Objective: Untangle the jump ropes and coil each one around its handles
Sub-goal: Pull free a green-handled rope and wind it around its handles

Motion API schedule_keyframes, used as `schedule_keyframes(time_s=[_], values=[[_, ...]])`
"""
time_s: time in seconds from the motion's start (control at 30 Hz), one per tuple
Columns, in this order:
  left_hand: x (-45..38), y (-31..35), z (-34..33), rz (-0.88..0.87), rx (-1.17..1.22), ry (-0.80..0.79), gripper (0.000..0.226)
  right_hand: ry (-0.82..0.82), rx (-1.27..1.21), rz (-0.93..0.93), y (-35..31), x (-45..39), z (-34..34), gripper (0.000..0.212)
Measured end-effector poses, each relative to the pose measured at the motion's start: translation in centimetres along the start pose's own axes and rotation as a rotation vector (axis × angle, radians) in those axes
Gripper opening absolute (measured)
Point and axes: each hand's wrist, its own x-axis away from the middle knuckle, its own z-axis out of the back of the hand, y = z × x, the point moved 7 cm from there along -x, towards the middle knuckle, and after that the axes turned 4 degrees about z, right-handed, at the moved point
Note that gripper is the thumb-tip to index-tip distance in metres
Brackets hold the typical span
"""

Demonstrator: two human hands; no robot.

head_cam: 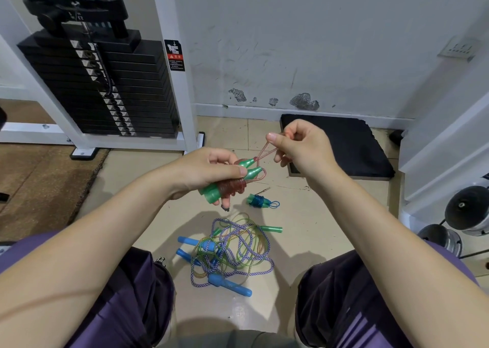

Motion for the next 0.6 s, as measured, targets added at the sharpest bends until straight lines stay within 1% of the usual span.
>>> schedule_keyframes(time_s=[0.07, 0.13, 0.2, 0.23, 0.3, 0.33, 0.43, 0.5, 0.6], values=[[0.1, -0.4, -0.2, 0.016, 0.024, -0.044, 0.023, -0.019, 0.021, 0.009, -0.1, 0.2, -0.4, 0.035], [0.3, -0.8, -0.8, 0.034, 0.053, -0.111, 0.026, -0.075, 0.044, 0.012, -0.1, 0.7, -1.2, 0.036], [0.3, -1.2, -1.0, 0.043, 0.053, -0.144, 0.031, -0.131, 0.037, -0.004, 0.1, 1.2, -2.2, 0.038], [0.3, -1.2, -1.0, 0.045, 0.048, -0.143, 0.030, -0.151, 0.027, -0.015, 0.2, 1.4, -2.6, 0.038], [0.3, -1.0, -1.2, 0.027, 0.050, -0.155, 0.020, -0.174, 0.030, -0.021, 0.3, 1.5, -3.4, 0.039], [0.4, -0.9, -1.4, 0.011, 0.060, -0.163, 0.020, -0.182, 0.042, -0.013, 0.2, 1.5, -3.6, 0.040], [0.5, -0.4, -1.6, -0.046, 0.066, -0.097, 0.032, -0.176, 0.052, 0.005, -0.1, 1.5, -3.6, 0.042], [0.5, 0.0, -1.3, -0.092, 0.013, -0.034, 0.029, -0.129, 0.089, 0.023, -0.3, 1.1, -2.6, 0.044], [0.1, 0.7, -0.8, -0.173, -0.137, 0.039, 0.019, -0.049, 0.162, 0.073, -0.4, 0.4, -1.0, 0.045]])
